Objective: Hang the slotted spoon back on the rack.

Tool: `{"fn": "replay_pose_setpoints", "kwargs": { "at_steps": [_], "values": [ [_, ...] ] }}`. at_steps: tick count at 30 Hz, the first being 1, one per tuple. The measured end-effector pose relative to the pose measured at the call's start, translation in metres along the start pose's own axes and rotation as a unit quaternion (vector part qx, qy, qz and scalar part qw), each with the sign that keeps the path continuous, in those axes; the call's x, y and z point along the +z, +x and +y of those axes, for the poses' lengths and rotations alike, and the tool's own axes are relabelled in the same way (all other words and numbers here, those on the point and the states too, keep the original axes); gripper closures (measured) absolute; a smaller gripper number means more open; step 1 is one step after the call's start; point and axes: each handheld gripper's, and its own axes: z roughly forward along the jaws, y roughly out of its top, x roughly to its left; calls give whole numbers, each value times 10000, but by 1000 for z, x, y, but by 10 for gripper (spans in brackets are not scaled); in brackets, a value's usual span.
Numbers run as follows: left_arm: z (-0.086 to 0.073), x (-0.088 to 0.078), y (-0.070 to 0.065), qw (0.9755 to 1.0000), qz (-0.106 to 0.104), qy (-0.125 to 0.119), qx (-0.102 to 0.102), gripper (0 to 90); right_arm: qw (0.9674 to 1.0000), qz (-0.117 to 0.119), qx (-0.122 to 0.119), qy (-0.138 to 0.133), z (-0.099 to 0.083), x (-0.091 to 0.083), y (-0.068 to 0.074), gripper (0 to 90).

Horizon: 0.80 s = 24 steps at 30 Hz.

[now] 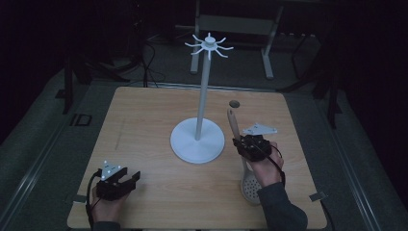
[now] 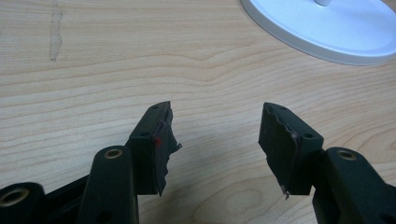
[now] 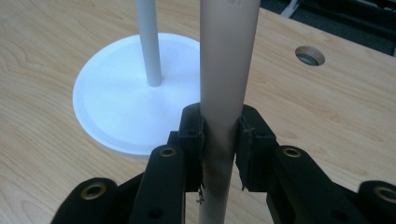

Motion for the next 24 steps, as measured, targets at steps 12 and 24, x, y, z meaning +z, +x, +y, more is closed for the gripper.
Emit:
{"fn": "replay_pose_setpoints", "kwargs": {
  "at_steps": [12,24],
  "values": [
    [0,0,-2,10000,3,-8,-3,447,9995,53,-65,-306,9,-6,3,738],
    [0,1,-2,10000,4,-9,11,447,9981,187,-54,-583,14,-11,1,738]
  ]
}}
